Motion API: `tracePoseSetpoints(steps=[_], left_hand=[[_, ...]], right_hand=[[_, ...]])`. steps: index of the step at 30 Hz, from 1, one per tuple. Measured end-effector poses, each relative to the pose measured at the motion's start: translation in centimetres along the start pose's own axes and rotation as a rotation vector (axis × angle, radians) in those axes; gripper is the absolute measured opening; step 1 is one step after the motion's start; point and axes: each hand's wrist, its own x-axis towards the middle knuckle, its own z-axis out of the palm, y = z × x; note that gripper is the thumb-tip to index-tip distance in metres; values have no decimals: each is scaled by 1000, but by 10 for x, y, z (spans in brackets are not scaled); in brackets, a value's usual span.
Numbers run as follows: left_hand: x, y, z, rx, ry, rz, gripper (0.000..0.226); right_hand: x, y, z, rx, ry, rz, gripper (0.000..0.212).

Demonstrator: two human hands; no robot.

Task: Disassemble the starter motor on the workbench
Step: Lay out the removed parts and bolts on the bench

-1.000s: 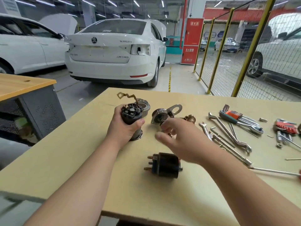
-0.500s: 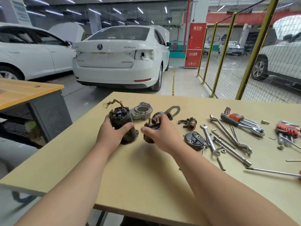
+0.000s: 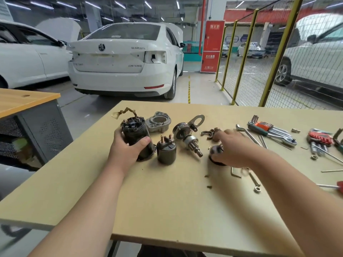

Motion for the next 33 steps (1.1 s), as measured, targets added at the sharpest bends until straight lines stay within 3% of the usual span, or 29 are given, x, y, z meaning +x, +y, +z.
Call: tracePoseSetpoints(steps=[2, 5, 8, 9, 12, 16, 18, 20, 23, 26, 29, 33], left_hand=[[-4, 2, 0, -4, -4, -20, 80], [-13, 12, 2, 55, 105, -43, 83], [-37, 33, 7, 111, 433, 186, 68], [-50, 39, 11, 131, 456, 304, 61], [-89, 38, 23, 327, 205, 441, 45], [-104, 20, 16, 567, -137, 306, 33], [-102, 18, 11, 583, -188, 286, 35], [-104, 19, 12, 607, -221, 320, 38], [-108, 21, 17, 702, -334, 396, 53], [-108, 21, 22, 818, -480, 451, 63], [-106, 24, 31, 905, -521, 550, 62], [-101, 32, 51, 1043, -540, 695, 48]], right_hand=[[-2, 5, 4, 15, -107, -12, 64], [-2, 3, 7, 33, -61, -49, 64], [-11, -4, -1, 216, 61, -68, 57], [-16, -10, -5, 304, 112, -106, 56], [-31, -43, -12, 373, 117, -311, 61], [-39, -96, 19, 139, 137, -399, 66], [-41, -105, 30, 142, 154, -402, 79], [-46, -97, 30, 308, 140, -433, 88], [-53, -66, 20, 556, 127, -407, 81], [-60, -30, 12, 476, 106, -293, 61], [-68, 3, 10, 443, 110, -173, 43], [-77, 9, 20, 308, 39, -243, 50]])
